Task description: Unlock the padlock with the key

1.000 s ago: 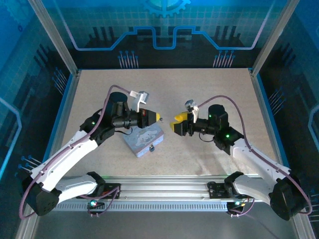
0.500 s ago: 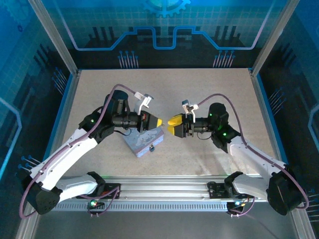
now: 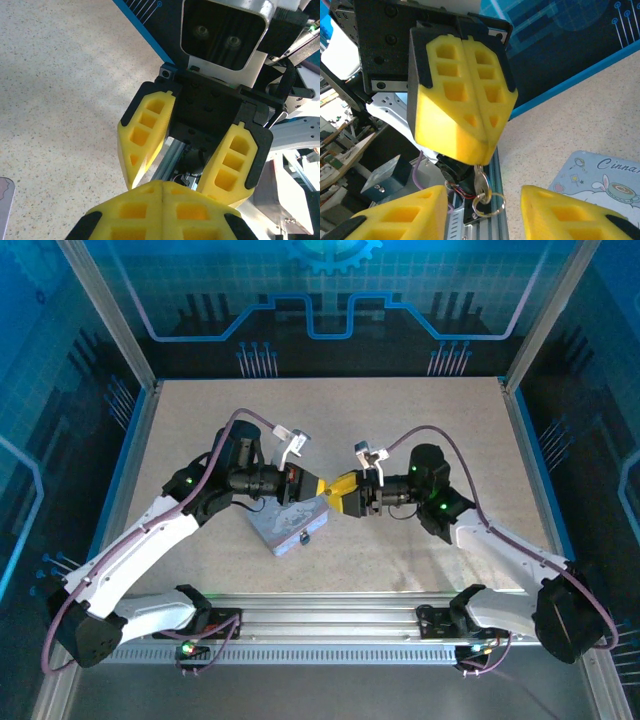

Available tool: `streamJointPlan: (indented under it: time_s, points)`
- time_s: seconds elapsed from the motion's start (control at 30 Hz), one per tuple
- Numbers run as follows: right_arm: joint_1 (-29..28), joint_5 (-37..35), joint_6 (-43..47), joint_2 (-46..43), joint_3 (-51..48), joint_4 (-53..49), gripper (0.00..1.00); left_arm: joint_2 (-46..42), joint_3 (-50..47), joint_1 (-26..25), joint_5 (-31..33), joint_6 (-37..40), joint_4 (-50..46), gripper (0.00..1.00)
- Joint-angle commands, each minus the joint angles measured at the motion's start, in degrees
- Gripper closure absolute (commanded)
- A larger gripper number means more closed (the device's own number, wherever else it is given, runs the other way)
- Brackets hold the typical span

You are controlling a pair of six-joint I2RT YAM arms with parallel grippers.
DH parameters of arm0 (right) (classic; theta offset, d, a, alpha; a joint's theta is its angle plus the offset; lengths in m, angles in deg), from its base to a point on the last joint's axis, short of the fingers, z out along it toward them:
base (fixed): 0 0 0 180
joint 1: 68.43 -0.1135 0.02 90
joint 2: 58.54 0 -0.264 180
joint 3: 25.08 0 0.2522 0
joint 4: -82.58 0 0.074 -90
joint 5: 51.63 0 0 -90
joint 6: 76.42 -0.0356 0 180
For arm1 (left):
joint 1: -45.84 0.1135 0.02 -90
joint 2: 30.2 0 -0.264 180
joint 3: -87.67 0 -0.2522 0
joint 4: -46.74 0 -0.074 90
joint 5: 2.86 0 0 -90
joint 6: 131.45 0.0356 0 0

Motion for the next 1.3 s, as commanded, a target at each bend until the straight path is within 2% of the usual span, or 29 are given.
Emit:
streamJointPlan:
  time_s: [0.0, 0.37, 0.6, 1.03, 1.27]
  points:
    - [-1.15, 1.61, 0.42, 0.89, 2.4, 1.48, 0.59, -0.1, 1.69, 0.12, -1.73, 1.23, -0.63, 1.0]
    - [-1.15, 0.22, 1.3, 0.05, 1.64, -0.08, 0.7, -0.11, 1.55, 0.1, -1.29, 1.28, -0.79, 1.0]
    - [-0.51, -0.02, 2.13, -1.0, 1.31, -2.47, 0.81, -0.12, 1.51, 0.21, -0.59, 1.6, -1.15, 1.0]
    - [0.77, -0.95, 1.12, -2.13, 0.33, -2.13, 0.88, -0.23, 1.57, 0.31, -0.85, 2.3, -1.59, 1.0]
    - [0.51, -0.82, 0.49, -0.7, 0.51, -1.48, 0.88, -0.22, 1.49, 0.25, -0.98, 2.02, -1.17, 1.0]
